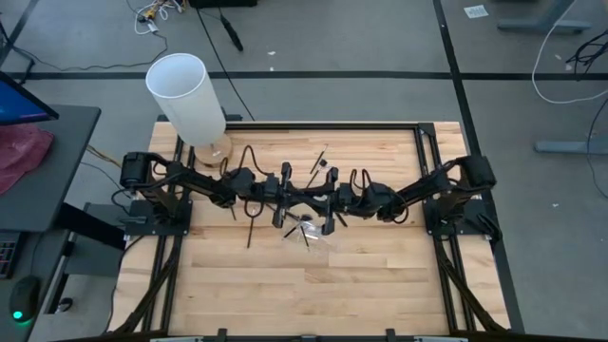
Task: Put items in baskets/containers
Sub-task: Put the black eyeshadow brush into the transparent organizer
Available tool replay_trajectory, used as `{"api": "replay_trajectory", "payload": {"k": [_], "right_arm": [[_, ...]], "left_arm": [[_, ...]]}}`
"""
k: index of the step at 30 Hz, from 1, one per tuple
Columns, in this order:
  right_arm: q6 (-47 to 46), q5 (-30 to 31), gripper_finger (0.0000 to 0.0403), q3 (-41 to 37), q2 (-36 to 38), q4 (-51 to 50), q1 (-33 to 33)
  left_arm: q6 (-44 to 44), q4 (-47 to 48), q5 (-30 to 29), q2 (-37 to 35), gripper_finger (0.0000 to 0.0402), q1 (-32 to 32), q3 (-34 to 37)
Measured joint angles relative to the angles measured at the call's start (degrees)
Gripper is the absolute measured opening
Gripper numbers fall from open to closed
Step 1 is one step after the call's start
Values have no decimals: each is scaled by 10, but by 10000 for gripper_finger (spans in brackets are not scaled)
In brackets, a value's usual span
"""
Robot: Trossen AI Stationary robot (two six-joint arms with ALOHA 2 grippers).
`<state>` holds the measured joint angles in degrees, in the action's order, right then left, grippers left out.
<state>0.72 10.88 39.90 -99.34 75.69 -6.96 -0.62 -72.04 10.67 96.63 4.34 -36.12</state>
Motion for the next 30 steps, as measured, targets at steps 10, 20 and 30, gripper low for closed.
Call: {"api": "replay_trajectory", "payload": {"k": [10,20,30], "right_arm": [[-83,24,158,-17,113,-306,0],[-94,36,164,82,160,-590,13],[-89,61,156,98,133,-583,34]], "left_arm": [[-19,139,-32,-1,9,4,-1],[-16,247,-51,-42,9,27,0],[-30,275,-51,-43,9,25,-1]]}}
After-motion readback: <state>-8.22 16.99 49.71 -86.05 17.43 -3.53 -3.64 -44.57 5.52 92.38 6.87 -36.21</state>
